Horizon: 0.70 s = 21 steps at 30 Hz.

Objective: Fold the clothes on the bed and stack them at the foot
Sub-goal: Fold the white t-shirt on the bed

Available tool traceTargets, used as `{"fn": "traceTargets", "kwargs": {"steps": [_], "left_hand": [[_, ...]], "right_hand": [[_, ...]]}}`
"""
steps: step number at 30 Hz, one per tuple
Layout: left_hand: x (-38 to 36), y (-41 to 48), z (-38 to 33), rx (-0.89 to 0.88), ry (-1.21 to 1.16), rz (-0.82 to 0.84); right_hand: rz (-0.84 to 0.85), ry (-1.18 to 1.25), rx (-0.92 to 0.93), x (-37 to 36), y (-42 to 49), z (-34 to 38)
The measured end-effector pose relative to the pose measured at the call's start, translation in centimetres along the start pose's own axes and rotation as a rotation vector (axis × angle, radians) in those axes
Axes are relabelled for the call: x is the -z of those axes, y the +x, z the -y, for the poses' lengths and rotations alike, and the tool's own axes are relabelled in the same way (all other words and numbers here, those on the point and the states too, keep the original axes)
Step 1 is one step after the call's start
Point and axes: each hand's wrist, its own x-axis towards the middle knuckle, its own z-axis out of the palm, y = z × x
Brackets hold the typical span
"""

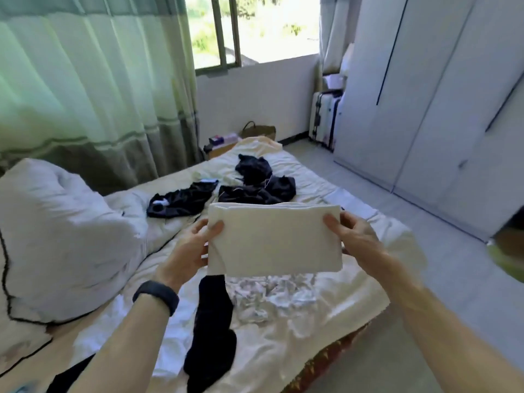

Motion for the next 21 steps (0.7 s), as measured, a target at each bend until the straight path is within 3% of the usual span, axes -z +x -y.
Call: {"fn": "traceTargets", "kwargs": {"steps": [6, 13, 21], "left_hand": [[-9.4, 4.9, -8.4, -0.151, 0.050, 0.043], [-17.4, 13.7, -14.2, -0.198, 0.084, 0.247], [-26.5, 25.4, -20.5, -0.262, 0.079, 0.332]], "right_hand": [[-0.276, 0.046, 0.201, 9.5, 1.7, 5.4], [-0.353, 0.016, 0.249, 16.7, 8.0, 9.3], [-0.485, -0.002, 0.302, 23.3, 17.7, 13.7]]}}
